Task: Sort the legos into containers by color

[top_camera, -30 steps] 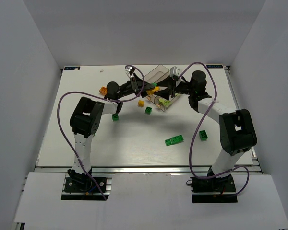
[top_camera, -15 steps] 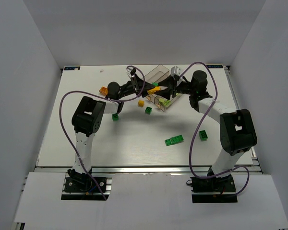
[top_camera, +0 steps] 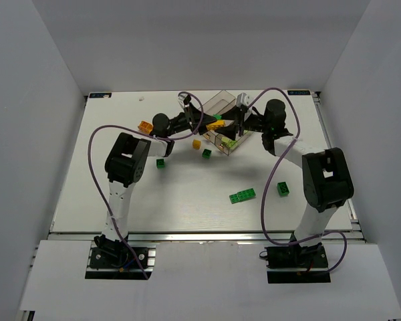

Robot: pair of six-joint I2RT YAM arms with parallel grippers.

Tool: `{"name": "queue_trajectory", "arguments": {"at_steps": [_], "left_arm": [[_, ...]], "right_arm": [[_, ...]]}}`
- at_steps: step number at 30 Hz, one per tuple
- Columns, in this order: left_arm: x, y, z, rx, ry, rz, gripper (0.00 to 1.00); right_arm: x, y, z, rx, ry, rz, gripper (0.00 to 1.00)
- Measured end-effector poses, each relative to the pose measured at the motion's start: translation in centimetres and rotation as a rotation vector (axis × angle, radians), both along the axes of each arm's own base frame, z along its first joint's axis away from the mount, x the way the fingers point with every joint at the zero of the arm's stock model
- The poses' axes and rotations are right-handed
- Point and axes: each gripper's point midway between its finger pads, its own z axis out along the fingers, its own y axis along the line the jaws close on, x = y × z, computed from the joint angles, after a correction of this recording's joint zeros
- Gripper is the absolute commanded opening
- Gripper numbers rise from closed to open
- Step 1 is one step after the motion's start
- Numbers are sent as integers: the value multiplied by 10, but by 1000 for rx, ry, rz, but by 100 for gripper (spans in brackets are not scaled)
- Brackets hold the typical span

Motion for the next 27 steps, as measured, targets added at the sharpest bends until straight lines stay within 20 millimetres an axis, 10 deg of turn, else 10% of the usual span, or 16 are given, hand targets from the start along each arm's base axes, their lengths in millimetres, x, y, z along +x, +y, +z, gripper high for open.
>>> {"name": "queue_trajectory", "arguments": {"at_steps": [10,27], "left_arm": [[8,2,-6,0,9,16,8],[19,17,-8,12,-29,51,7]], "right_arm": [[9,2,-8,-6,8,-20,89],[21,-5,-6,-9,24,-87,89]]}}
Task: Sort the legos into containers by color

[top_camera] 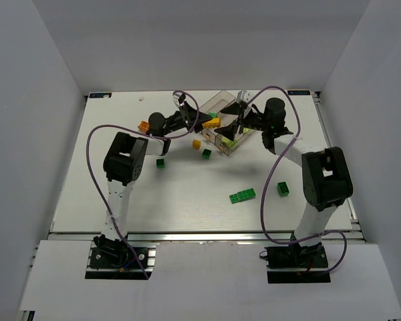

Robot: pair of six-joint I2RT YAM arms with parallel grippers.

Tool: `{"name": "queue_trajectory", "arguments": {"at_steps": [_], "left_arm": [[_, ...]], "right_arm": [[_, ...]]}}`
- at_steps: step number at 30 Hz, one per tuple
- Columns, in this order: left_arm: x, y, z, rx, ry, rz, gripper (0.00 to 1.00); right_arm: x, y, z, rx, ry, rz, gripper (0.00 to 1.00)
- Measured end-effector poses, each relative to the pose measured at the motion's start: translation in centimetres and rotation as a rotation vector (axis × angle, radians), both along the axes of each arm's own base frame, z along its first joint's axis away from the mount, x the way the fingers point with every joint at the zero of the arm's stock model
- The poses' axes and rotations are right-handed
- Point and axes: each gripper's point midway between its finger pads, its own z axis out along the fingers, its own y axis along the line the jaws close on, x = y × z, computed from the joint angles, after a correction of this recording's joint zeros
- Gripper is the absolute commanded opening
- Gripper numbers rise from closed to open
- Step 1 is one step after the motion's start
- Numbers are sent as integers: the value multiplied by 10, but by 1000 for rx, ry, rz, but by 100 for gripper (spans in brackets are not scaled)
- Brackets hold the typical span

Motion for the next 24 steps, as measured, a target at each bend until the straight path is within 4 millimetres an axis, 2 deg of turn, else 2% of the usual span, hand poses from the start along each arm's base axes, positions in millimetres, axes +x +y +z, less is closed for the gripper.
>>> {"name": "queue_trajectory", "arguments": {"at_steps": [7,13,16,19,24], "left_arm": [[-4,3,-8,39,-68,-1,7],[-13,4,-19,118,-110,-11,8],[-18,5,-22,178,-152,0,9],[-23,8,-18,243,-225,17,8],[-29,12,0,328,-383,44,6]], "right_arm": [[8,-23,13,13,107,-68,89],[11,-23,59,69,249,-21,89],[9,-17,70,94,345,16,89],[11,-6,62,91,483,42,90],[3,10,22,58,741,71,89]]}}
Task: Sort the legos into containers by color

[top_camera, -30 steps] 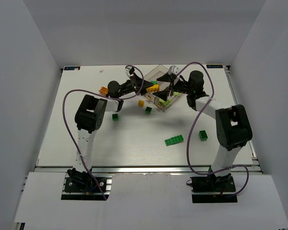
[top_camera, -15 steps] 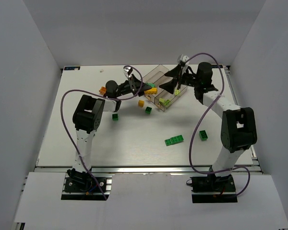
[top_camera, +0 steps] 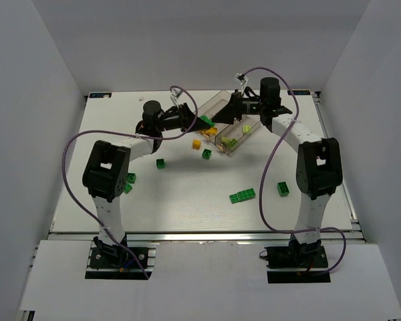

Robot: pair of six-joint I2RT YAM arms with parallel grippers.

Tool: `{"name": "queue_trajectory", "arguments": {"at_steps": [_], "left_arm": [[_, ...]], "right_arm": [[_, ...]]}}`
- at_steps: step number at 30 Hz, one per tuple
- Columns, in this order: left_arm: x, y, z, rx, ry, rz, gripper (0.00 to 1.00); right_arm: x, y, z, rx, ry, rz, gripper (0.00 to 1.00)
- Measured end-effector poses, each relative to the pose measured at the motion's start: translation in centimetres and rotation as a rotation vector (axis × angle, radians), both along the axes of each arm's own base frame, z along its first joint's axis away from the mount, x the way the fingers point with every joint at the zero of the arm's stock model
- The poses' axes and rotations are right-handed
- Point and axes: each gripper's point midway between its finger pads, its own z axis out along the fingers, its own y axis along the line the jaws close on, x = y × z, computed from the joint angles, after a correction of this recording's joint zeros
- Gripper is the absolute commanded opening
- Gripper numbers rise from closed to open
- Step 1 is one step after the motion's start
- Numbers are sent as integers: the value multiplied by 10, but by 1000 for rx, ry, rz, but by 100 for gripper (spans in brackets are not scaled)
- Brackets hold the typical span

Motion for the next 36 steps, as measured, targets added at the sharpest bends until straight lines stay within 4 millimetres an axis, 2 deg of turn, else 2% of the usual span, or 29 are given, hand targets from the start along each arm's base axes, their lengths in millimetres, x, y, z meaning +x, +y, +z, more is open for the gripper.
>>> {"name": "queue_trajectory", "arguments": {"at_steps": [2,5,9,12,19,36], "left_arm": [[-5,3,3,23,-46,5,6],[-9,5,-1,48,-75,7,6],[-12,7,-17,78,-57,8,5],[-13,8,-23,89,-44,8,5],[-13,7,-22,88,-45,8,5],[-14,6,-11,53,-54,6,5]], "right_arm": [[-6,4,-14,-11,81,18,88],[-14,8,-22,-14,154,46,84],[-18,9,-17,7,200,67,75],[-21,10,-9,31,205,88,72],[-26,11,-3,53,216,126,72],[-31,19,-24,37,250,153,67]]}}
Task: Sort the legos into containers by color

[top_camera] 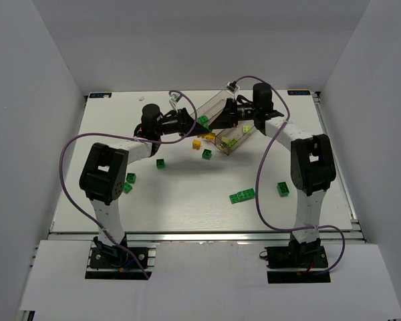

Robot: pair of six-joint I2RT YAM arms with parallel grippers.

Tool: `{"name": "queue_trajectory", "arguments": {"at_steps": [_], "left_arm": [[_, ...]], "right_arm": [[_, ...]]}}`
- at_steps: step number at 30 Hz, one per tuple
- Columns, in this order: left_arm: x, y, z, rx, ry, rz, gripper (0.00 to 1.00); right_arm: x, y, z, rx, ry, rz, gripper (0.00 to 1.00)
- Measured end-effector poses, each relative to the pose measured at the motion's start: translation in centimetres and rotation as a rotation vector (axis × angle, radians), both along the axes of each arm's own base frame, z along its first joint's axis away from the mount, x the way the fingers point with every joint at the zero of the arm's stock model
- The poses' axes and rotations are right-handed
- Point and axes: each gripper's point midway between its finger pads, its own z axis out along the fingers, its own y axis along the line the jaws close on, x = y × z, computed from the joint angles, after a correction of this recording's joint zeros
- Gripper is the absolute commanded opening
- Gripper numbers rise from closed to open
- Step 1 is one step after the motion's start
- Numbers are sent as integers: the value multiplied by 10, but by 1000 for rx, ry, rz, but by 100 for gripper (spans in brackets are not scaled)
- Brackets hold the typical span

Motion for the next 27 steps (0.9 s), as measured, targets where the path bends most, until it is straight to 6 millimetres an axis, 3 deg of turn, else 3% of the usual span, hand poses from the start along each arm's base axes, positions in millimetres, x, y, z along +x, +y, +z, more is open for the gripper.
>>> {"name": "queue_trajectory", "arguments": {"at_steps": [11,27], "left_arm": [[-2,-2,5,-17,0,-6,5],[-4,-2,2,-16,14,-11,4]], "right_arm": [[-6,5,-3,3,3,31,54],[-4,3,1,14,0,31,62]]}}
